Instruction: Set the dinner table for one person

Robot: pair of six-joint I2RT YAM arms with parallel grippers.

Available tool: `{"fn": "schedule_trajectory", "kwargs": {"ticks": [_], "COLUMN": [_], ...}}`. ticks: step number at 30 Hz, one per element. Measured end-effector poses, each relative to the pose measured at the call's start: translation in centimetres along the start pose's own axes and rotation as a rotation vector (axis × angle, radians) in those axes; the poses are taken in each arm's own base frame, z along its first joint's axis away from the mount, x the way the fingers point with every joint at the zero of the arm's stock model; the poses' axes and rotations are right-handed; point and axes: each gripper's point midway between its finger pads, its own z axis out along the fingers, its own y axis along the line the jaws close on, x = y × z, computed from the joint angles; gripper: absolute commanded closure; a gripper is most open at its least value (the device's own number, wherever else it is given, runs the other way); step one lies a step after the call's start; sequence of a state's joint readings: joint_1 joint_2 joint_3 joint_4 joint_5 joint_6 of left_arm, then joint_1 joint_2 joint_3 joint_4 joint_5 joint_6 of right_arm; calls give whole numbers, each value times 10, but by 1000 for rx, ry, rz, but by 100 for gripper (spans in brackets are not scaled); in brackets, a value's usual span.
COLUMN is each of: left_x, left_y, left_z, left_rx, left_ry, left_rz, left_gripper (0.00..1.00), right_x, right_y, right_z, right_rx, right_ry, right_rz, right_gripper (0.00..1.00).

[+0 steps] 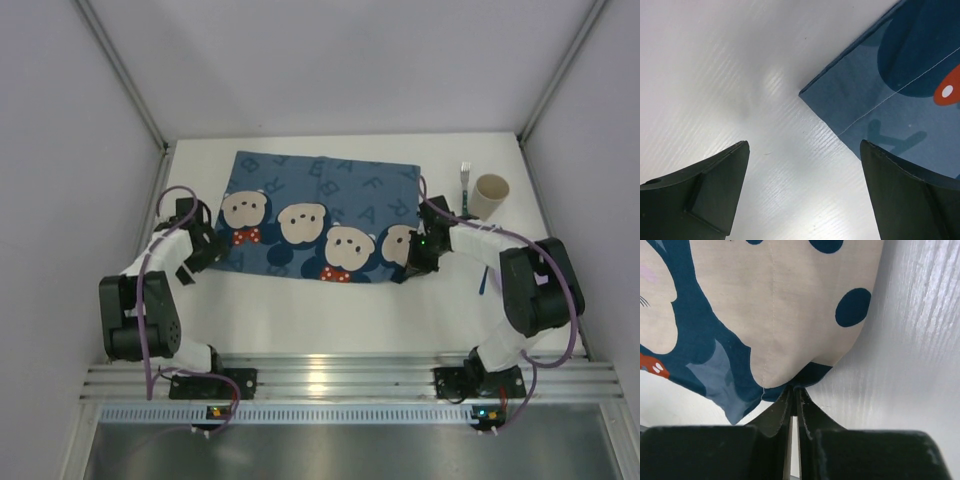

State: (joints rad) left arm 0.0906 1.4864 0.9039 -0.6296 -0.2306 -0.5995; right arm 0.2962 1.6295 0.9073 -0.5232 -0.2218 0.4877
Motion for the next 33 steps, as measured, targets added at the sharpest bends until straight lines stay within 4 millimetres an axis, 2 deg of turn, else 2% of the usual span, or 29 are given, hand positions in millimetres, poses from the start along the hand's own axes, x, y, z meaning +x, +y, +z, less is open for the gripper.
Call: {"fn": "schedule_trajectory", "kwargs": {"ticks": [3, 6, 7, 10, 13, 14, 15, 17, 18, 20, 21, 29, 33], "left_x": [3, 12, 8, 2, -6, -9, -13, -19, -21, -25, -27, -34, -15], "left_y": [-1, -7, -12, -15, -20, -22, -24, -29, -32, -38, -41, -58, -49], "left_z": [9, 26, 28, 31, 35, 36, 38, 40, 41, 43, 44, 44, 35], "left_rx": [11, 22, 39, 49, 54, 58, 60, 72, 78, 97, 107, 168, 183], "left_ry": [25, 74, 66, 45, 23, 13, 5, -10, -15, -21, -21, -22, 1], "left_rz": [23, 42, 47, 51, 53, 52, 49, 47, 46, 40, 38, 20, -11], "left_gripper": [7, 11, 11, 23, 42, 53, 60, 69, 80, 90, 99, 100, 100], "right_x": [-3, -4, -3, 1, 6, 7, 8, 8, 8, 8, 8, 9, 9], "right_y": [1, 1, -1, -4, -7, -8, -9, -8, -8, -7, -7, -8, -16], "right_z": [1, 0, -1, -1, -3, -3, -4, -5, -6, -7, -7, -11, -16], "right_rx": [0, 6, 11, 25, 37, 40, 42, 39, 37, 34, 33, 50, 97], "right_ry": [-2, -2, 1, 16, 33, 37, 40, 41, 38, 36, 36, 49, 53], "right_rz": [-2, -9, -12, -19, -25, -26, -28, -30, -31, -33, -33, -40, -45], "right_gripper": [100, 100, 100, 100, 100, 100, 100, 100, 100, 100, 100, 100, 100]}}
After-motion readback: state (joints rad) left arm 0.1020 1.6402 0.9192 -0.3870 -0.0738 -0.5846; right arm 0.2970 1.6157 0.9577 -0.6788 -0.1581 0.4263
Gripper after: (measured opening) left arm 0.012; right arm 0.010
